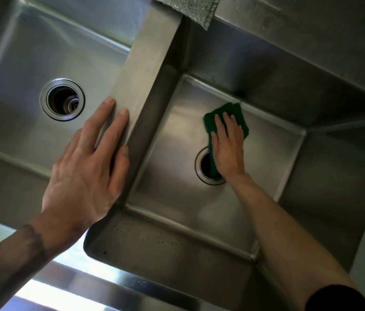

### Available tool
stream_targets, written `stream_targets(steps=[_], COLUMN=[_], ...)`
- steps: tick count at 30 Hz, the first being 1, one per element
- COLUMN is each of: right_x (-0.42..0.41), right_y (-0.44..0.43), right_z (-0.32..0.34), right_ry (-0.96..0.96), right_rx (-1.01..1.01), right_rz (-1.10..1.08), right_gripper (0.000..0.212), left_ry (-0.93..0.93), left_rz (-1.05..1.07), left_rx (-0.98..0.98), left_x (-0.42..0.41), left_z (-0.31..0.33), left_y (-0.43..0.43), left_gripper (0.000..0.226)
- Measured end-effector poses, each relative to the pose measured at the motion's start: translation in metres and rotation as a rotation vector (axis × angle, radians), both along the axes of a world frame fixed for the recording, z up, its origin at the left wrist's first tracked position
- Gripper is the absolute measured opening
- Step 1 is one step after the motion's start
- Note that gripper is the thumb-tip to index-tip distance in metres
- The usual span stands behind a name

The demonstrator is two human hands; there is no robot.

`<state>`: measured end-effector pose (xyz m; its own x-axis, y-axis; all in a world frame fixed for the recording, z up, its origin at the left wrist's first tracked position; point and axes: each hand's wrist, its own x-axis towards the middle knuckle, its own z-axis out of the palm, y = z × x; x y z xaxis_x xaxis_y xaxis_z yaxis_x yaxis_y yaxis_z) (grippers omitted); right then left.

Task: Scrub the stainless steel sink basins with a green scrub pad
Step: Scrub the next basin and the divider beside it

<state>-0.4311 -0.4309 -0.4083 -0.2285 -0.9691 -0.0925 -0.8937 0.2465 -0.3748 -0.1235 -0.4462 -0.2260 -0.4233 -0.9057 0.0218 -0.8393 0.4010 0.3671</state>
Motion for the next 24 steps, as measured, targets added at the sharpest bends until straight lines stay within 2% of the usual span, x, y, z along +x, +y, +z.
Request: stream_targets(steps=[2, 3, 6, 8, 9, 13, 14, 15, 17, 20, 22, 24], right_x=[-0.027, -0.038, -0.037, -0.013, -0.002, -0.01, -0.023, -0.035, -0.051, -0.037, -0.018, -0.009], right_y=[0.006, 0.01, 0.008, -0.003, -0.008, 0.001, 0.005, 0.012, 0.026, 0.028, 0.021, 0.022], right_z=[0.0, 0.001, 0.004, 0.006, 0.007, 0.007, 0.007, 0.006, 0.008, 0.009, 0.01, 0.009], right_ry=[0.002, 0.015, 0.032, 0.008, -0.009, -0.025, -0.01, 0.01, 0.029, 0.022, -0.001, -0.036], right_rx=[-0.003, 0.004, 0.014, 0.01, 0.011, 0.014, 0.015, 0.021, 0.035, 0.045, 0.036, 0.032], right_rz=[0.098, 0.043, -0.313, -0.405, -0.356, 0.117, 0.151, 0.117, -0.1, -0.351, -0.231, 0.042], right_gripper=[0.046, 0.046, 0.047, 0.048, 0.048, 0.047, 0.047, 0.047, 0.047, 0.048, 0.048, 0.048], left_ry=[0.01, 0.01, 0.022, 0.021, 0.018, 0.01, -0.001, -0.014, -0.044, -0.073, -0.055, -0.087], left_rz=[0.006, 0.004, -0.003, 0.002, 0.003, 0.002, 0.006, 0.005, -0.007, -0.029, -0.014, -0.029], left_rx=[-0.005, -0.006, -0.004, -0.009, -0.01, -0.015, -0.015, -0.014, -0.005, 0.039, 0.051, 0.05], left_x=[-0.001, -0.001, 0.0, -0.001, -0.001, -0.002, -0.002, -0.002, 0.0, 0.002, 0.001, 0.001], left_z=[0.0, 0.0, 0.0, 0.0, 0.0, 0.0, 0.0, -0.001, -0.002, -0.002, -0.001, -0.002], left_y=[0.001, 0.001, 0.0, 0.0, 0.0, 0.001, 0.001, 0.0, 0.0, 0.0, 0.0, 0.0], left_gripper=[0.056, 0.056, 0.056, 0.056, 0.056, 0.055, 0.055, 0.055, 0.058, 0.061, 0.06, 0.06])
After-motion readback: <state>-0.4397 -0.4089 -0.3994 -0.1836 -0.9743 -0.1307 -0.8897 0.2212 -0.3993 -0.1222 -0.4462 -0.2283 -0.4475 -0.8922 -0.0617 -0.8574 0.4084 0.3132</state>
